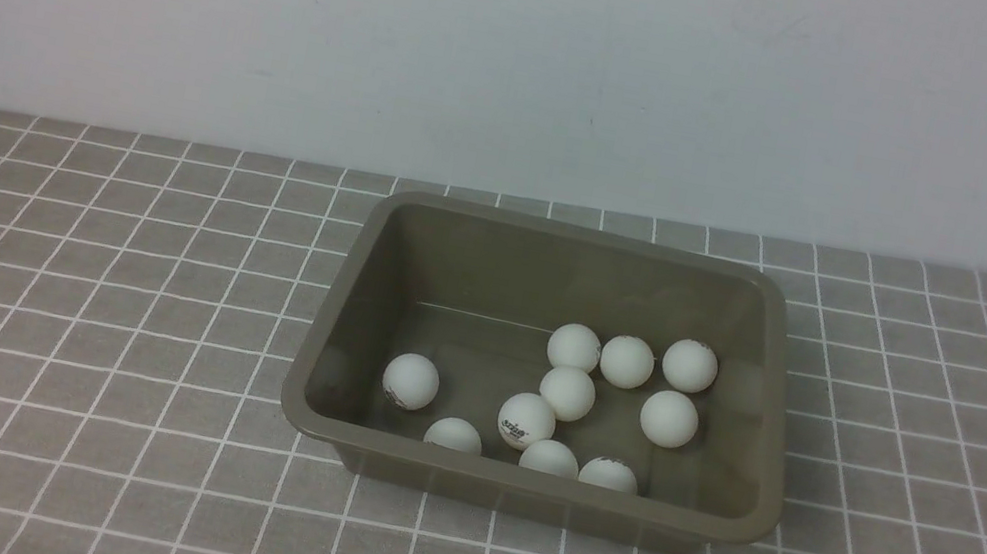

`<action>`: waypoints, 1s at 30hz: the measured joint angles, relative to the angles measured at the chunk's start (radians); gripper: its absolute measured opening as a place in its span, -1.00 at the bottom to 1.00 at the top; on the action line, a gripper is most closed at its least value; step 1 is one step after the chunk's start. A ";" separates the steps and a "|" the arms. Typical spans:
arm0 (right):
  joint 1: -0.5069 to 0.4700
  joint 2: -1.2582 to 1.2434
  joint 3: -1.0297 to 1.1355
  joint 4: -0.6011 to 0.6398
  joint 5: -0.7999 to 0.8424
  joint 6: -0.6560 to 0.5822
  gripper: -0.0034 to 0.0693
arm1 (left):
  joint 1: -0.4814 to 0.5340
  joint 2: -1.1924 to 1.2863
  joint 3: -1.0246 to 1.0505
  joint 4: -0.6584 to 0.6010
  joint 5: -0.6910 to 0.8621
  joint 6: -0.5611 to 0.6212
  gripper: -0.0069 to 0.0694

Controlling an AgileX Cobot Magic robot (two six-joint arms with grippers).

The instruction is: Put the table tennis balls into the box on the grey coffee tablecloth.

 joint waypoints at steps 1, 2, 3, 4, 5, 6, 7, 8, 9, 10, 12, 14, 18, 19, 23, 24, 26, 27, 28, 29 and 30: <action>0.000 0.000 0.000 0.000 0.000 0.000 -0.93 | 0.000 0.000 0.000 0.000 0.000 -0.001 -0.83; 0.000 0.000 0.000 0.000 0.000 0.000 -0.93 | 0.000 0.000 0.000 0.000 0.000 -0.002 -0.83; 0.000 0.000 0.000 0.000 0.000 0.000 -0.93 | 0.000 0.000 0.000 0.000 0.000 -0.002 -0.83; 0.000 0.000 0.000 0.000 0.000 0.000 -0.93 | 0.000 0.000 0.000 0.000 0.000 -0.002 -0.83; 0.000 0.000 0.000 0.000 0.000 0.000 -0.93 | 0.000 0.000 0.000 0.000 0.000 -0.002 -0.83; 0.000 0.000 0.000 0.000 0.000 0.000 -0.93 | 0.000 0.000 0.000 0.000 0.000 -0.003 -0.83; 0.000 0.000 0.000 0.000 0.000 0.000 -0.93 | 0.000 0.000 0.000 0.000 0.000 -0.003 -0.83; 0.000 0.000 0.000 0.000 0.000 0.000 -0.93 | 0.000 0.000 0.000 0.000 0.000 -0.003 -0.83; 0.000 0.000 0.000 -0.004 0.000 -0.001 -0.93 | 0.000 0.000 0.000 0.000 0.000 -0.003 -0.83; 0.000 0.000 0.000 -0.018 0.000 -0.010 -0.93 | 0.000 0.000 0.000 0.000 0.000 -0.003 -0.83; 0.000 0.000 0.000 -0.041 0.002 -0.020 -0.93 | 0.000 0.000 0.000 0.000 0.000 -0.003 -0.83; 0.000 0.000 0.001 -0.090 0.018 -0.027 -0.93 | 0.000 0.000 0.000 0.000 0.000 -0.003 -0.83; 0.000 0.000 0.065 -0.238 0.021 -0.020 -0.93 | 0.000 0.000 0.000 0.000 0.001 -0.003 -0.83; 0.000 0.000 0.111 -0.297 0.021 0.000 -0.93 | 0.000 0.000 0.000 0.000 0.001 -0.003 -0.83; 0.000 0.000 0.224 -0.395 0.025 0.072 -0.93 | 0.000 0.000 0.000 0.000 0.001 -0.003 -0.83; 0.000 0.000 0.254 -0.413 0.026 0.093 -0.93 | 0.000 0.000 0.000 0.000 0.001 -0.003 -0.83; 0.000 0.000 0.328 -0.445 0.026 0.144 -0.93 | 0.000 0.000 0.000 0.000 0.001 -0.003 -0.83; 0.000 0.000 0.355 -0.456 0.027 0.166 -0.93 | 0.000 0.000 0.000 0.000 0.001 -0.003 -0.83; 0.000 0.000 0.395 -0.463 0.027 0.183 -0.93 | 0.000 0.000 0.000 0.000 0.001 -0.003 -0.83; 0.000 0.000 0.426 -0.468 0.027 0.194 -0.93 | 0.000 0.000 0.000 0.000 0.001 -0.003 -0.83; 0.000 0.000 0.431 -0.469 0.027 0.195 -0.93 | 0.000 0.000 0.000 0.000 0.001 -0.003 -0.83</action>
